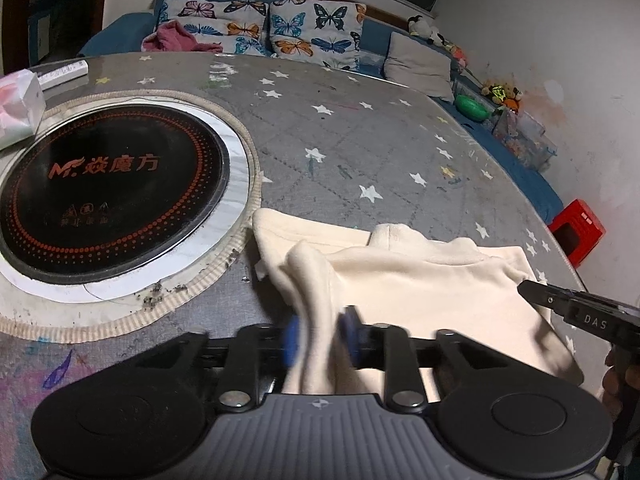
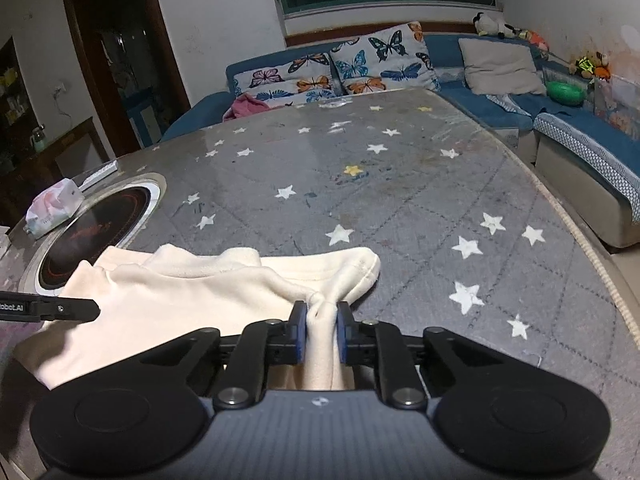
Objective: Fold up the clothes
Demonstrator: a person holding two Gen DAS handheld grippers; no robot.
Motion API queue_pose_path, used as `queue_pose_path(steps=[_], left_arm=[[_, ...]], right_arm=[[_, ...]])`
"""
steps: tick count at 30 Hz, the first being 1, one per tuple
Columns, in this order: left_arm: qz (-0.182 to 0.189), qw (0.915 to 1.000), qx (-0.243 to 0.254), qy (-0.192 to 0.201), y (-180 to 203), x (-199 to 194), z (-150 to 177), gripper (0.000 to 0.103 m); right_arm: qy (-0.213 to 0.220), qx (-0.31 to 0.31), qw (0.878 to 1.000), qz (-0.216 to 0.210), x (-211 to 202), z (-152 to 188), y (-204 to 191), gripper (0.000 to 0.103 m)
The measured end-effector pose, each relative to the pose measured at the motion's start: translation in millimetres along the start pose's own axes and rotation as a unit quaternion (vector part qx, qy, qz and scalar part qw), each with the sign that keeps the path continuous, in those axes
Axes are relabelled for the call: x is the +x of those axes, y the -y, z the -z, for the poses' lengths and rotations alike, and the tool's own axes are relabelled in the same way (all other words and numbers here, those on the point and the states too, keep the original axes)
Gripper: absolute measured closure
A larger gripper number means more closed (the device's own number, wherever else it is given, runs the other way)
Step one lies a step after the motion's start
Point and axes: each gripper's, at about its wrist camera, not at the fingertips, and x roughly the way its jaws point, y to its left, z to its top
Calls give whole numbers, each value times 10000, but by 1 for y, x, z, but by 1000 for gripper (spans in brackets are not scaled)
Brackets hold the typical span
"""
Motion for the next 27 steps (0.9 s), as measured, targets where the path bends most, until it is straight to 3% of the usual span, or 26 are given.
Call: queue_pose_path(steps=[14, 27], left_arm=[[92, 9994, 296, 169, 27, -5, -16, 88], [186, 9981, 561, 181, 66, 15, -34, 88]], right_arm=[[436, -151, 9989, 106, -27, -21, -6, 91], [604, -372, 9961, 516, -36, -40, 8, 91]])
